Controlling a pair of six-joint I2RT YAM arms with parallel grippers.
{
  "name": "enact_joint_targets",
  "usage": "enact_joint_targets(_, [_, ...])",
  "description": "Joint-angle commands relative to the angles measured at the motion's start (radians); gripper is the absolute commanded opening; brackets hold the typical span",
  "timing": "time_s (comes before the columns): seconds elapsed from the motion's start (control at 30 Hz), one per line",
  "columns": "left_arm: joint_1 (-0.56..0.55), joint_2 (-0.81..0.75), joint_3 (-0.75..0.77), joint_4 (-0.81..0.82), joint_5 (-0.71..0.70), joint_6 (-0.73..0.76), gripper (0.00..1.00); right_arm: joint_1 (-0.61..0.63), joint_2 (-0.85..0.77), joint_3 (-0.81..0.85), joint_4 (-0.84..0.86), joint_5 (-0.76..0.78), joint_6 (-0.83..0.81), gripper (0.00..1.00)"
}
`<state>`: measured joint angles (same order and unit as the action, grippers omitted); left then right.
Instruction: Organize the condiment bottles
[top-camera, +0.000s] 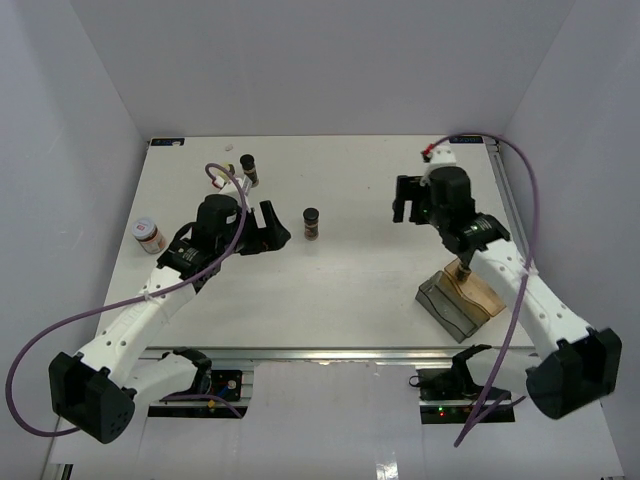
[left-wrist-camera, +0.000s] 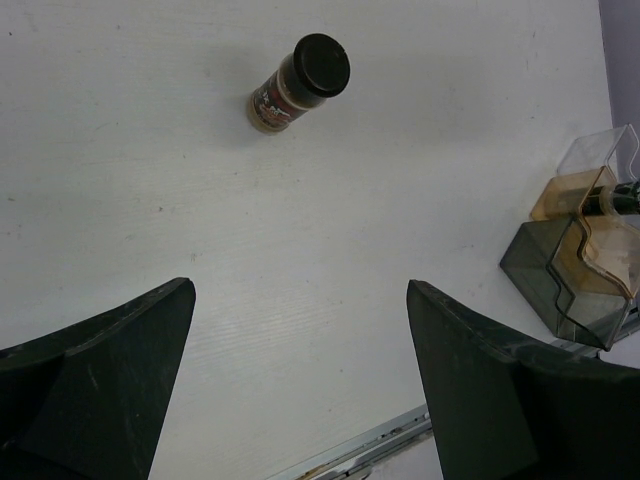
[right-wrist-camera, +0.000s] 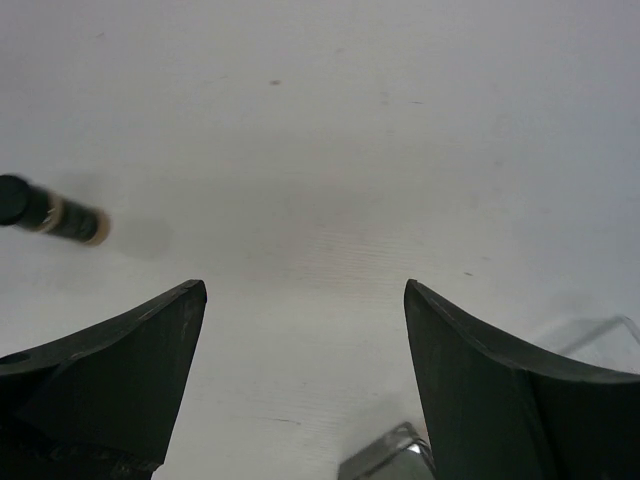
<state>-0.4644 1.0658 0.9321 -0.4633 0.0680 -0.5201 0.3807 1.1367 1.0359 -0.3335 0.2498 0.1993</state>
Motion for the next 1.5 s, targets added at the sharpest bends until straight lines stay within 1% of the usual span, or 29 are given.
enact_joint_targets(0.0, [0.010, -0.066, -0.021, -0.017, -0.029, -0.009, 0.98, 0.175, 0.169, 0.154, 0.008, -0.098, -0.076, 0.87])
enact_joint_targets(0.1, [0.012, -0.113, -0.032, -0.034, -0.047, 0.008, 0.98, 0.265, 0.297, 0.220, 0.056, -0.107, -0.089, 0.88])
enact_joint_targets(0.13, [0.012, -0.125, -0.031, -0.035, -0.053, 0.008, 0.98, 0.267, 0.302, 0.224, 0.057, -0.109, -0.091, 0.88])
enact_joint_targets(0.2, [0.012, -0.156, -0.026, -0.055, -0.053, 0.015, 0.98, 0.301, 0.405, 0.309, 0.077, -0.115, -0.104, 0.88])
enact_joint_targets(0.33, [0.012, -0.185, -0.009, -0.083, -0.053, 0.025, 0.98, 0.345, 0.590, 0.416, 0.080, -0.136, -0.135, 0.89])
enact_joint_targets(0.47, [0.013, -0.203, -0.006, -0.090, -0.049, 0.035, 0.98, 0.373, 0.710, 0.509, 0.079, -0.138, -0.151, 0.89])
enact_joint_targets(0.83, [0.013, -0.193, -0.050, -0.067, -0.050, 0.046, 0.98, 0.396, 0.825, 0.589, 0.098, -0.164, -0.155, 0.88])
enact_joint_targets(1.13, [0.013, -0.193, -0.063, -0.067, -0.053, 0.053, 0.98, 0.397, 0.894, 0.612, 0.096, -0.125, -0.156, 0.85])
enact_joint_targets(1.23, [0.013, -0.194, -0.064, -0.069, -0.054, 0.055, 0.98, 0.397, 0.920, 0.634, 0.091, -0.117, -0.156, 0.80])
enact_joint_targets(1.37, [0.013, -0.193, -0.065, -0.069, -0.053, 0.057, 0.98, 0.398, 0.928, 0.637, 0.099, -0.107, -0.156, 0.70])
enact_joint_targets(1.47, [0.013, -0.191, -0.068, -0.069, -0.054, 0.057, 0.98, 0.399, 0.924, 0.627, 0.114, -0.100, -0.157, 0.61])
